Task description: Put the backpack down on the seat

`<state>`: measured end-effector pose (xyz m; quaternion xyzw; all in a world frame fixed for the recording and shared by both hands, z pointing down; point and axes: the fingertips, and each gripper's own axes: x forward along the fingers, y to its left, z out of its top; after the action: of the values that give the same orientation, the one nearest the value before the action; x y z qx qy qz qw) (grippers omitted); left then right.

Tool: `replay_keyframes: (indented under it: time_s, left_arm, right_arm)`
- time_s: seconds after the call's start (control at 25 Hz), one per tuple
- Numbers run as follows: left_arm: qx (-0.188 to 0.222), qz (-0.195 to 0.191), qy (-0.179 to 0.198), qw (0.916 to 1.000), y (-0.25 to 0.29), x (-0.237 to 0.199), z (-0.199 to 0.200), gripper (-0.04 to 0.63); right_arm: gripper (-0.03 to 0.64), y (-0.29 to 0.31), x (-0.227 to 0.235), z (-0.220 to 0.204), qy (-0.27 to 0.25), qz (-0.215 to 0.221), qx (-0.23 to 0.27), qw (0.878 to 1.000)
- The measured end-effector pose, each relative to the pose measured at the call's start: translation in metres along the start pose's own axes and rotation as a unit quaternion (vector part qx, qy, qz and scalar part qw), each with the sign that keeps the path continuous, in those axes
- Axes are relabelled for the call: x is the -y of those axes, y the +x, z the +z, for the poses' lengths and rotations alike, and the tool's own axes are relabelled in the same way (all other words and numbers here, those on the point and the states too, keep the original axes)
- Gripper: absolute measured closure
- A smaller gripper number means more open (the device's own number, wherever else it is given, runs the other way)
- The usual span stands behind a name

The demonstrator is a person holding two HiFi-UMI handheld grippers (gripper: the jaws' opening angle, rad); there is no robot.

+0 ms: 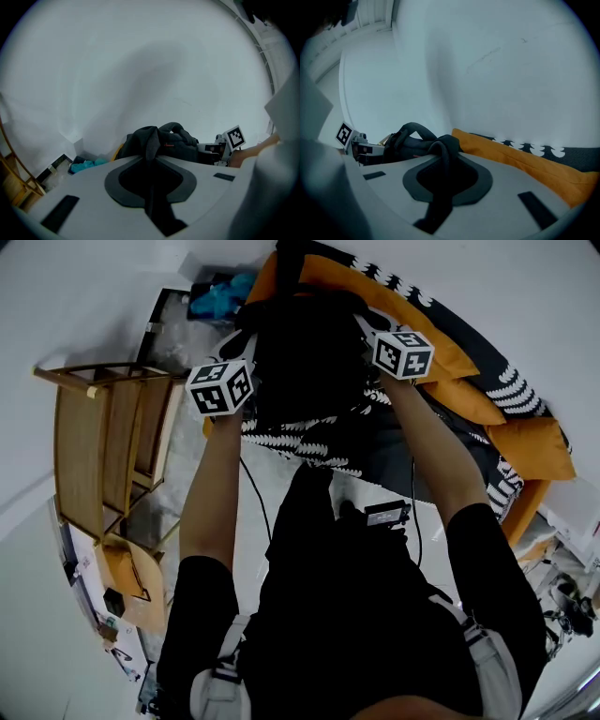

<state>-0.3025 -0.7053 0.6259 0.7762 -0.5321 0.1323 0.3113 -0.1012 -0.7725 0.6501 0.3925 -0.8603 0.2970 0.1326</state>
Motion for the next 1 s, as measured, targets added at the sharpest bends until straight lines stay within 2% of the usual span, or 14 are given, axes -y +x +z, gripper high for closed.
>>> replay_keyframes:
  time_s: [0.24,0.44,0.68,0.8,1.0]
  left_arm:
    - [-0.034,0.007,0.006,0.9994,0.033,-0.014,-0.003,0.528]
    - [-0.057,0.019,0.003,0.9982,0.053,-0.024,-0.008,0.528]
    - [-0.077,0.029,0.003,0.9966,0.060,-0.032,-0.011,0.526]
    - [-0.093,0.028,0.015,0.9952,0.059,-0.031,-0.013,0.519]
    - [-0.094,0.027,0.016,0.9951,0.052,-0.028,-0.017,0.477]
  right_arm:
    - [0.555,0.025,0.026,-0.010,0.005,-0.009,-0.041,0.999]
    - [0.555,0.039,0.037,-0.014,0.009,-0.021,-0.055,0.998]
    - [0.548,0.045,0.037,-0.016,-0.011,-0.027,-0.084,0.996]
    - [0.538,0.044,0.039,-0.018,-0.026,-0.020,-0.099,0.995]
    - [0.529,0.034,0.035,-0.024,-0.006,0.004,-0.114,0.993]
